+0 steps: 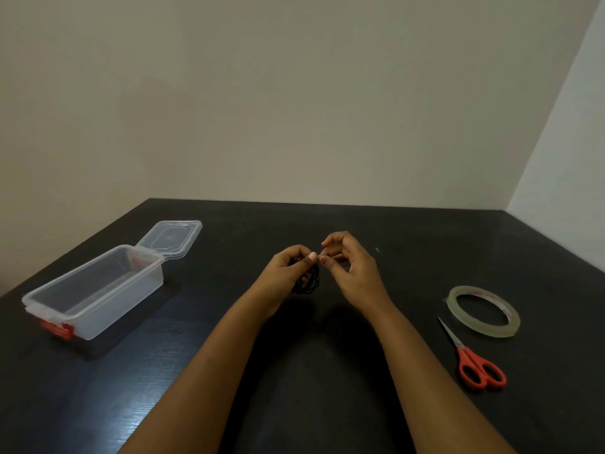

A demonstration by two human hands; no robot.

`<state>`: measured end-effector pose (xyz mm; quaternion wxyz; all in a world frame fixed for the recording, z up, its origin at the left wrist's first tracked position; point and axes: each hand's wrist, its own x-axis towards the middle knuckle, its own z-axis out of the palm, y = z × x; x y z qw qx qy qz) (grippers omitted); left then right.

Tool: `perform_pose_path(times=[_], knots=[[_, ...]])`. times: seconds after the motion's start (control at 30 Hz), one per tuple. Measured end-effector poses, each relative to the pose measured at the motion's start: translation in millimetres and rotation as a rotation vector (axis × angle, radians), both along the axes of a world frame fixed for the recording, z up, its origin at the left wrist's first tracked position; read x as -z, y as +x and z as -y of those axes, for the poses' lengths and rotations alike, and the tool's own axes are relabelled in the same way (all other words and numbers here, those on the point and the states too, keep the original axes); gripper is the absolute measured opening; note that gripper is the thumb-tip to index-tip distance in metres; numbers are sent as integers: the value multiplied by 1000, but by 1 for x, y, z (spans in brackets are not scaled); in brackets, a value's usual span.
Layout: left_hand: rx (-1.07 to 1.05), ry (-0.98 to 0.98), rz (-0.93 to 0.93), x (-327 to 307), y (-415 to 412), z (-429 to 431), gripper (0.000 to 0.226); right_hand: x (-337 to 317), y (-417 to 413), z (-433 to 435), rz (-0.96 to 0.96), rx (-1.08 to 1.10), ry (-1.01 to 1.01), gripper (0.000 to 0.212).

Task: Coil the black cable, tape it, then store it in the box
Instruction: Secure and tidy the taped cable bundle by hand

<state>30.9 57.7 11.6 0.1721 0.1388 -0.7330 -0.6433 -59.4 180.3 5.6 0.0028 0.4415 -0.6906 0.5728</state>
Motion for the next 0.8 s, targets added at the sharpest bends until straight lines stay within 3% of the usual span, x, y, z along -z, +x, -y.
perform_pose_path(times=[0.4, 0.8], knots=[[9, -134, 46, 1, -1, 5, 16, 1, 0, 1, -18, -9, 19, 18], [31, -468, 36, 3, -1, 8, 17, 5, -4, 2, -125, 103, 348, 5]])
